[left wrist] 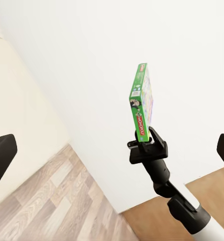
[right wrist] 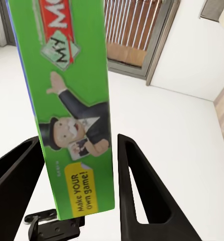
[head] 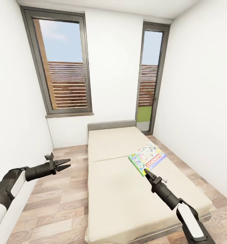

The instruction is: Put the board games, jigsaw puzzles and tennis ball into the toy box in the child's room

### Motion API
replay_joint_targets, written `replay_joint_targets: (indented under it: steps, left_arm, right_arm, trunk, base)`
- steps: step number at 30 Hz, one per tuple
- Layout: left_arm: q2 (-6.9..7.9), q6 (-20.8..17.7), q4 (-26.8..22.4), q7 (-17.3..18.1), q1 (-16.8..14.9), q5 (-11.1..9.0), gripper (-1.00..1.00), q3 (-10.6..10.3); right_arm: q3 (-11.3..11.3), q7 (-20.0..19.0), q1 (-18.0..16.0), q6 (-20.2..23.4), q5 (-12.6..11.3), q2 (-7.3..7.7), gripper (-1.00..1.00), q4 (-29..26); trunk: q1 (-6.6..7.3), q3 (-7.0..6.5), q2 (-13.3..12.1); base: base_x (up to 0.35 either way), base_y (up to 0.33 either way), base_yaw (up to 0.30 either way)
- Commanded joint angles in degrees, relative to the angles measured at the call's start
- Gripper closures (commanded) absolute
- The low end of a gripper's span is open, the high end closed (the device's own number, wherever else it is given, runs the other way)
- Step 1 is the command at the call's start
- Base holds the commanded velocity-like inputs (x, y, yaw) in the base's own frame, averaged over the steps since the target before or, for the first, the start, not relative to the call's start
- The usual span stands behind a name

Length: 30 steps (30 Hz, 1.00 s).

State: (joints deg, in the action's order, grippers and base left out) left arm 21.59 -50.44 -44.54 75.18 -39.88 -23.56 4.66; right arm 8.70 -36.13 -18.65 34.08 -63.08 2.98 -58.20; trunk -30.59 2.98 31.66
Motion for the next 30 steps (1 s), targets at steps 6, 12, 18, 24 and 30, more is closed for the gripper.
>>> replay_joint_targets:
  steps: [6,12,18,24,30]
  left_arm:
    - [0.03,-0.39,-0.02,0.23,-0.02,-0.25,-1.0,-0.01]
    - [0.03,-0.37,-0.02,0.45,-0.02,-0.18,-1.0,-0.01]
    - [0.03,-0.4,-0.02,0.26,-0.02,-0.22,-1.0,-0.01]
    - [0.03,-0.37,-0.02,0.23,-0.02,-0.24,-1.0,-0.01]
    - [-0.04,-0.37,-0.02,0.15,-0.02,-0.25,-1.0,-0.04]
  right_arm:
    - [0.07,0.01,-0.07,0.46,-0.41,-0.03,1.0,0.02]
    - [0.09,0.0,-0.07,0.46,-0.46,0.0,1.0,0.02]
    - [0.09,0.0,-0.07,0.46,-0.46,0.0,1.0,0.02]
    - [0.09,0.0,-0.07,0.46,-0.46,-0.03,1.0,0.02]
    - [0.09,0.0,-0.07,0.46,-0.46,0.0,1.0,0.02]
  trunk:
    - [0.64,-0.72,-1.12]
    - [0.64,-1.01,-1.12]
    - [0.64,-1.3,-1.12]
    - [0.64,-1.6,-1.12]
    - [0.64,-1.89,-1.12]
  base:
    - [0.0,0.0,-0.259]
    - [0.0,0.0,-0.259]
    - [0.0,0.0,-0.259]
    - [0.0,0.0,-0.259]
    - [0.0,0.0,-0.259]
